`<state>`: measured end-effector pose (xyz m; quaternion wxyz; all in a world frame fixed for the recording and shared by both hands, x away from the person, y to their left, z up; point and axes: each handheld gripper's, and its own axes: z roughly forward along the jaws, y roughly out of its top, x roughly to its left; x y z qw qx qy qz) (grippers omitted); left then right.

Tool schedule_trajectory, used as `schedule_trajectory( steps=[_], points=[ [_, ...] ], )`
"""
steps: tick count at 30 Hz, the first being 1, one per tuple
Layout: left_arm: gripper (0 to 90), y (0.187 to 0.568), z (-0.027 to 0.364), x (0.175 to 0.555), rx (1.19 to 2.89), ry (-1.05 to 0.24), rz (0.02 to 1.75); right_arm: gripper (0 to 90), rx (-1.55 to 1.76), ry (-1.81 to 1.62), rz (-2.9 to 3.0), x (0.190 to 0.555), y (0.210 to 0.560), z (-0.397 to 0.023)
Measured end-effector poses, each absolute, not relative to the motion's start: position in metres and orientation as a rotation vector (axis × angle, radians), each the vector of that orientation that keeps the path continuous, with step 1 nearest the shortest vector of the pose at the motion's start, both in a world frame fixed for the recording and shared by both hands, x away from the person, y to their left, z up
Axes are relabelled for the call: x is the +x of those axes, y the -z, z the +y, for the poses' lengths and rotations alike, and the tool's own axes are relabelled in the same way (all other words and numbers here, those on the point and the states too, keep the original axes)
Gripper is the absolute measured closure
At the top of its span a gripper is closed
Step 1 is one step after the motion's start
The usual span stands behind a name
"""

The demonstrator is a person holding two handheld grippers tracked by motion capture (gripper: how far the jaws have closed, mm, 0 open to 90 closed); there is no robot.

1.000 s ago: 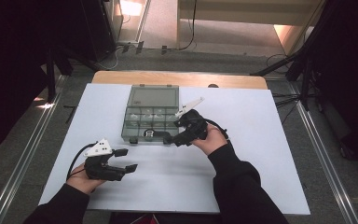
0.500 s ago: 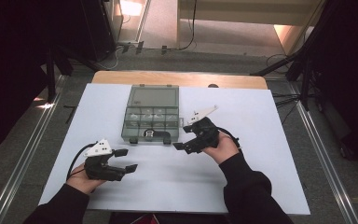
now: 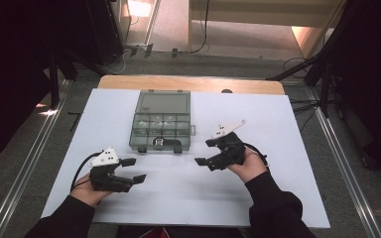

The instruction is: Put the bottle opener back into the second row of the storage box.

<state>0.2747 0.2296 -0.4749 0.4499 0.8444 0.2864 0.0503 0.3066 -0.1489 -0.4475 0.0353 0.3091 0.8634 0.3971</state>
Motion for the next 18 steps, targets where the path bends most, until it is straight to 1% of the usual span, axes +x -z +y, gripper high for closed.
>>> schedule_trajectory(
  steps=[18],
  points=[
    [26.8, 0.475, 0.229, 0.274, 2.088, -0.122, 0.707, 22.0, 1.037, -1.208, 2.619, 0.277, 0.466, -0.188]
  ],
)
